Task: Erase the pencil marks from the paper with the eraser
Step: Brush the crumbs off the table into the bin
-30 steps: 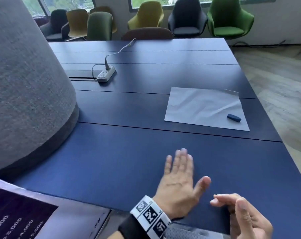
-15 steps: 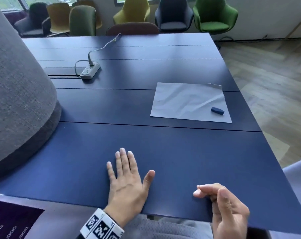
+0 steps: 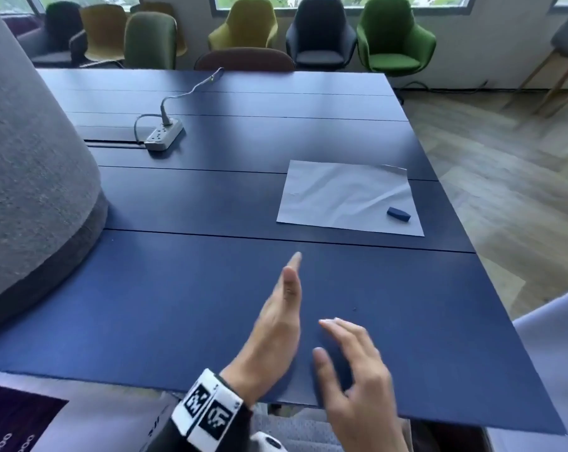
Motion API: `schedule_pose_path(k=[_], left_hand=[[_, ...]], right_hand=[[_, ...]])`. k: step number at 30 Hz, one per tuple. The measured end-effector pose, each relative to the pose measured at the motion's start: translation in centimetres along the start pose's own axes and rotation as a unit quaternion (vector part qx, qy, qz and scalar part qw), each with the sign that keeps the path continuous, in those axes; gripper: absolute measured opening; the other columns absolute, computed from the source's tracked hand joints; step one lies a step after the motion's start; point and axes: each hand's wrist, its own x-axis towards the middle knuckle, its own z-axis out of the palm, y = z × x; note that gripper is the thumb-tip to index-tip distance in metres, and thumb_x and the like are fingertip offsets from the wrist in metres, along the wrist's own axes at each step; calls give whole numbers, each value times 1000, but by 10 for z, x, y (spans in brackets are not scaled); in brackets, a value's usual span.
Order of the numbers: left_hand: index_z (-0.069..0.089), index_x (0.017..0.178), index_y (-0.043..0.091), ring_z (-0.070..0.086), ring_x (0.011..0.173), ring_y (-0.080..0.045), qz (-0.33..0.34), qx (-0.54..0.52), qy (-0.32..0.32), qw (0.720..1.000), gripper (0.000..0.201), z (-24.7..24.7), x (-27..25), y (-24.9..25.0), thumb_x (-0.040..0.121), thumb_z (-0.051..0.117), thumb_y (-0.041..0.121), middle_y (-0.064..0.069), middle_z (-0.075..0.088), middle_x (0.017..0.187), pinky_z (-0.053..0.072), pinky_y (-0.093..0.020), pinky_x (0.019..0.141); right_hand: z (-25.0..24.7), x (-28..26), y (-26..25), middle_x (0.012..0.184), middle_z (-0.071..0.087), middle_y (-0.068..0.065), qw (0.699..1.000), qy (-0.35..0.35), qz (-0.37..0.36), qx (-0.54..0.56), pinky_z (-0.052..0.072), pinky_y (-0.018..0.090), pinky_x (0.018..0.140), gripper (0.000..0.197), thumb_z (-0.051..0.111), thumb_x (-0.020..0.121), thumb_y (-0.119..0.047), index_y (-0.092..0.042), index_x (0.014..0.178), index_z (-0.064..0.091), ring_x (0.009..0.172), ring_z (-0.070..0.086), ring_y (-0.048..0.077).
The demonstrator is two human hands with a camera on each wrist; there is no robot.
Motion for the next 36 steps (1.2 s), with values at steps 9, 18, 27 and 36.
schedule_pose_path(k=[9,18,27,36], left_hand=[[35,146,41,20,140,10,54,93,148,983,100,-75,-20,-45,65,12,96,31,29,150,13,-12,112],[28,149,38,6,140,16,123,130,104,978,93,-68,-25,-46,74,11,91,54,17,139,9,9,95],[34,148,39,23,136,12,105,118,163,974,107,-74,-23,-53,63,8,98,19,19,157,18,-21,106],[23,143,51,9,141,13,76,166,77,980,81,-77,-30,-39,70,17,85,53,8,136,15,-25,109]], right_hand=[[80,16,-23,155,30,7,900,-273,-97,-326,10,58,110,77,12,95,-61,-6,144,37,146,17,24],[-15,21,49,151,35,17,864,-189,98,-457,15,59,106,86,13,96,-64,5,138,42,141,25,28],[82,73,-51,157,-26,3,854,-411,60,-312,-21,52,113,85,13,93,-66,-9,150,-14,142,-30,15],[-24,63,5,155,-30,-3,821,-388,216,-360,-19,51,115,82,9,92,-67,-15,149,-18,142,-29,12]])
